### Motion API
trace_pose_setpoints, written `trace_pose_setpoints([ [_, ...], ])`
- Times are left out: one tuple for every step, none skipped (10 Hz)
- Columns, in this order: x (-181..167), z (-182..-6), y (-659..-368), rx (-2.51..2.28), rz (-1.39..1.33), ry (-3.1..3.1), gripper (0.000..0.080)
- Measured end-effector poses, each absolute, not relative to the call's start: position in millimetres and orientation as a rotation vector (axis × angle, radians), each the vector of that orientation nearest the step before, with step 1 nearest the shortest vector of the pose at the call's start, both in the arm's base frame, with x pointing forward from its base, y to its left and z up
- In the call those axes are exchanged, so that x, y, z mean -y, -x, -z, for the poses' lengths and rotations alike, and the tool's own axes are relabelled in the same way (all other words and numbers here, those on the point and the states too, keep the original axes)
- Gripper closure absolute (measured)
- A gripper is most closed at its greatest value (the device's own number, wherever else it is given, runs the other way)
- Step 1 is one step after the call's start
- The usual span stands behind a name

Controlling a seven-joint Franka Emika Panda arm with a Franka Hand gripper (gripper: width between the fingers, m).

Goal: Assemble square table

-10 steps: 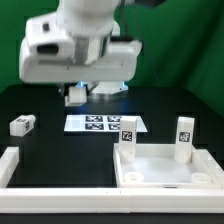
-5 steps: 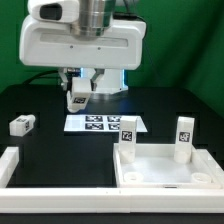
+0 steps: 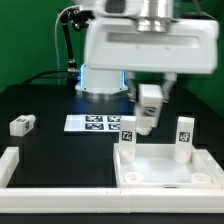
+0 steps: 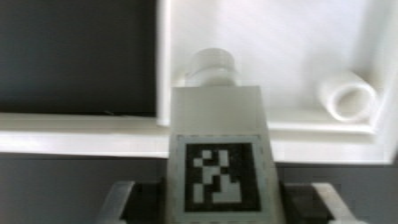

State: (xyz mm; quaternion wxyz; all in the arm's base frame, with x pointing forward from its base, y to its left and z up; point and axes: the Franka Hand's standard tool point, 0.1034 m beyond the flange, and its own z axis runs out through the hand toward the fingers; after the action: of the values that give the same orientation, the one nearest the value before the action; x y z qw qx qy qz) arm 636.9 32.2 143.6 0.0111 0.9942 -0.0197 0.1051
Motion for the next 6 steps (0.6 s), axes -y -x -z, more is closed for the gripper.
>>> trace_pose_setpoints([
  [-31.2, -146.7, -643.3, 0.012, -0.468, -3.081, 0.0510],
  [-28.4, -145.7, -642.7, 0.015, -0.583, -3.058, 0.0510],
  [-29.6, -142.6, -640.5, 0.010, -0.615, -3.050, 0.0509],
  [-29.3, -142.3, -640.7, 0.009, -0.622, -3.048, 0.0509],
  [-29.5, -142.1, -640.6, 0.008, -0.621, -3.048, 0.0509],
  [-33.4, -140.9, -640.4, 0.012, -0.622, -3.051, 0.0509],
])
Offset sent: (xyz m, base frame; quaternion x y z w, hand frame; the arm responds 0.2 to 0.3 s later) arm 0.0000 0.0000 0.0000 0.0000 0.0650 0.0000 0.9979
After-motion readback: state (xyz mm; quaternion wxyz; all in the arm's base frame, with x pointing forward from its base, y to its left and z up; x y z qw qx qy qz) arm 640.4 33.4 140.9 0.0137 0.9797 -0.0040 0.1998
